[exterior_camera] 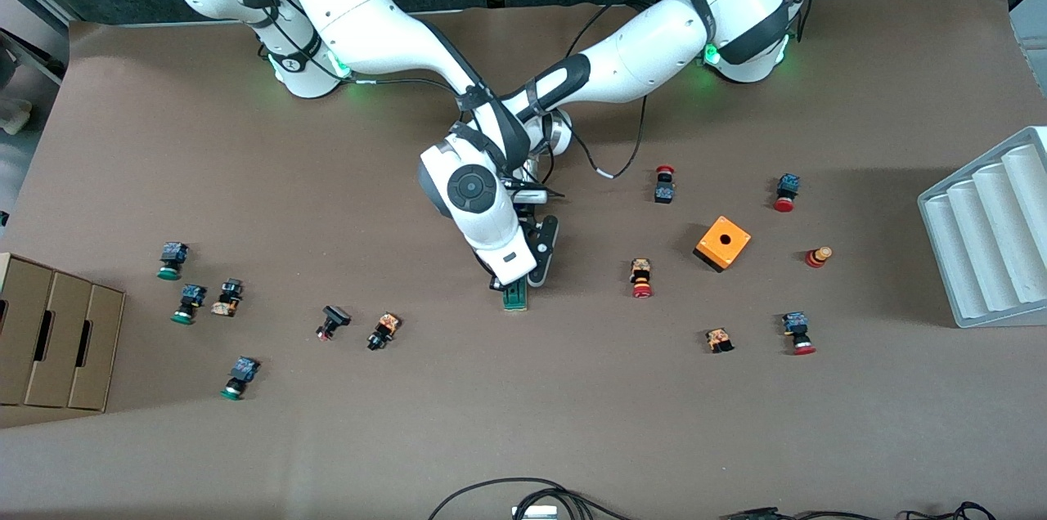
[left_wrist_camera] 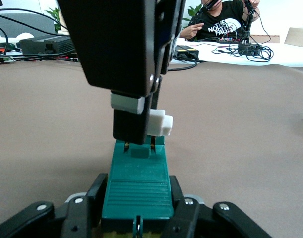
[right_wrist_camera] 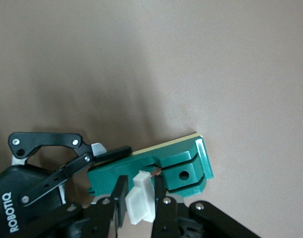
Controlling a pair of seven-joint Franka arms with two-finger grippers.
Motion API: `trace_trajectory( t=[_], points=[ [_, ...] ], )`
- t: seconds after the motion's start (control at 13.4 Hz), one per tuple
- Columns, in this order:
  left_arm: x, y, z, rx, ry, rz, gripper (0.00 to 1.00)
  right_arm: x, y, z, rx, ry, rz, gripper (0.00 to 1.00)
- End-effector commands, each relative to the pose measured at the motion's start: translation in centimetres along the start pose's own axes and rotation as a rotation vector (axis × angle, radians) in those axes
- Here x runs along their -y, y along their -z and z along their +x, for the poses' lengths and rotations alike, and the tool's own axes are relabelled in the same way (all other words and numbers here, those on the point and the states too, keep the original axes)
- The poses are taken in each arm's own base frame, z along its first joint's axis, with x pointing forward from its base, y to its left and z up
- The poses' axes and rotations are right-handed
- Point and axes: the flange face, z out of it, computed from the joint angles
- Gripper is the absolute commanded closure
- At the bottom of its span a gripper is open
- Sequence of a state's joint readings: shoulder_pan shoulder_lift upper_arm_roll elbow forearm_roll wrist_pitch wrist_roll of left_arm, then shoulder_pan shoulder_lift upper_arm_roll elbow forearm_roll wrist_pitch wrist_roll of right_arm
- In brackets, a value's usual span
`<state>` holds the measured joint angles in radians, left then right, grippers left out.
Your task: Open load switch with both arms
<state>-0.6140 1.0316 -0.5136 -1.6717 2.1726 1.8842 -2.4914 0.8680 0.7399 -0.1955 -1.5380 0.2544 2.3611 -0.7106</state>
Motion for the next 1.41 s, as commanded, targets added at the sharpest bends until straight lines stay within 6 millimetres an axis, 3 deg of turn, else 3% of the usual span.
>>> trace_trajectory(
  t=[0.0,1.34],
  points=[
    [0.6,-0.8,-0.4,-0.015,0.003,0.022,0.46,1.6,2.0,-1.9,0.042,-0.001,0.053,0.74],
    [0.7,-0.6,-0.7,-0.012,-0.002,0.02,0.46,3.7,-0.1,-2.1,0.086,0.034,0.062,0.75]
  ],
)
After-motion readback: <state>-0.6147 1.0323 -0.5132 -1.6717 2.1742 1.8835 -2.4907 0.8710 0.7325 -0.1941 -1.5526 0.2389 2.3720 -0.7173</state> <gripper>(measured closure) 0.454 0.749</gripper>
